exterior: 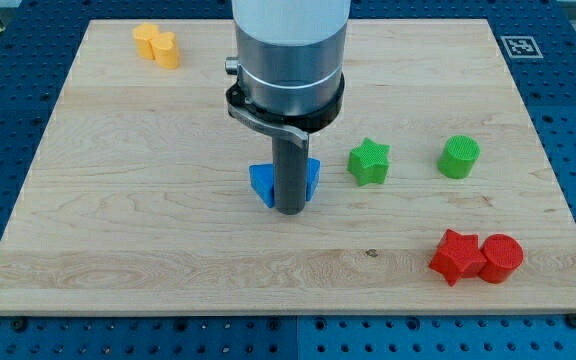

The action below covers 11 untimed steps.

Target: Slightly push the blue triangle towards center side of board

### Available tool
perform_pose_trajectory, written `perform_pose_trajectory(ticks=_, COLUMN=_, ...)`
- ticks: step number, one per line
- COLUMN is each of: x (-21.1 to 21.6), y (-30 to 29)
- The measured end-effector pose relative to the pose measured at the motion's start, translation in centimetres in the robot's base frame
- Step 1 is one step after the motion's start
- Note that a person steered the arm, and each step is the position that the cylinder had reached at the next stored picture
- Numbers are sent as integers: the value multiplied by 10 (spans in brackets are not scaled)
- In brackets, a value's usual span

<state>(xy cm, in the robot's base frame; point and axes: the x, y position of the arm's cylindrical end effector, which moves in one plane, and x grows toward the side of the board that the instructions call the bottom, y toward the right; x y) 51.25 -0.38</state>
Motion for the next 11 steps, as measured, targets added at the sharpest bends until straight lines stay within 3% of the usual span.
perform_pose_trajectory(ticks=1, x=8, y=3)
perform_pose_trajectory(ticks=2, x=50, y=3)
perform_pose_trajectory(ticks=3, x=43, y=-40)
perform_pose_trajectory(ticks=5, x=18, y=-47)
perform_pose_trajectory(ticks=7, x=15, y=-13)
perform_pose_trajectory(ticks=8, x=-20, y=-13)
perform_pose_trajectory(ticks=10, x=11, y=0)
perform_pose_trajectory(ticks=11, x=8, y=41)
